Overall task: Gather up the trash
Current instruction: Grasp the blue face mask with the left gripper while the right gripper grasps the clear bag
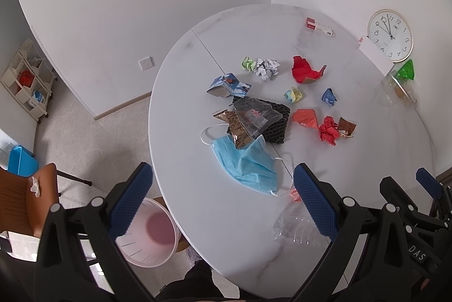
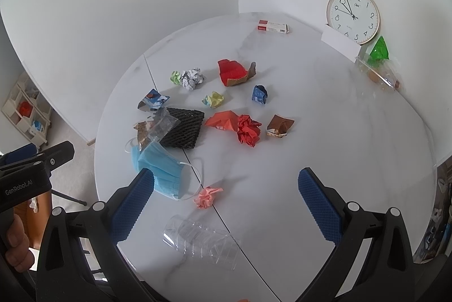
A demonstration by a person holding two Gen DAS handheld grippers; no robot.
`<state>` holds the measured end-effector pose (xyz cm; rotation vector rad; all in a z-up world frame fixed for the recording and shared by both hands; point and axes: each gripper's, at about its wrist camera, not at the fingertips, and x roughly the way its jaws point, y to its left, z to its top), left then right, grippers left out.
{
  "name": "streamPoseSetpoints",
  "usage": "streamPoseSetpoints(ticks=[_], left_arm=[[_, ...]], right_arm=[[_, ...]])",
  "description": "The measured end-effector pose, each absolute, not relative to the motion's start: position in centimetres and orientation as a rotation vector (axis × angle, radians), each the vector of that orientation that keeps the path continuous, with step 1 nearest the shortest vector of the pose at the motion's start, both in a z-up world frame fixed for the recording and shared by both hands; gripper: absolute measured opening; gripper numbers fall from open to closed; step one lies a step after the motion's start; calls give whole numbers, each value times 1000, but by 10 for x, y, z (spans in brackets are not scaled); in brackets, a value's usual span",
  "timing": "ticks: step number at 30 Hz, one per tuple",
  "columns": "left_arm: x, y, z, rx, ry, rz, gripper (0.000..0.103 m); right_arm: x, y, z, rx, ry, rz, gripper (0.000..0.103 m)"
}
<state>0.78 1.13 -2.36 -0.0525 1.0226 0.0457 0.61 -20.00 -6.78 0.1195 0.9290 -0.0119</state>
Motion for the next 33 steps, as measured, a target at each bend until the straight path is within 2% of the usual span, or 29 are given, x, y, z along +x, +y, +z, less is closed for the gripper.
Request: streamPoseSetpoints(ticks=[11, 18, 24, 26, 33], left_arm=[[17, 20, -42, -62, 1009, 5, 95], [43, 16, -110, -16, 1118, -143, 95], [70, -20, -160, 120, 1107, -226, 95], [82, -24, -178, 137, 1143, -224, 86], [95, -37, -206, 195, 1223, -307, 33]], right_arm=[[6, -206, -77, 105, 920, -28, 101], [3, -226, -113, 143, 976, -17, 101], [0, -246, -141, 155, 1058, -10, 101], [0, -253, -146, 171, 1073, -7, 101], [8, -271, -155, 209, 1095, 37, 101]])
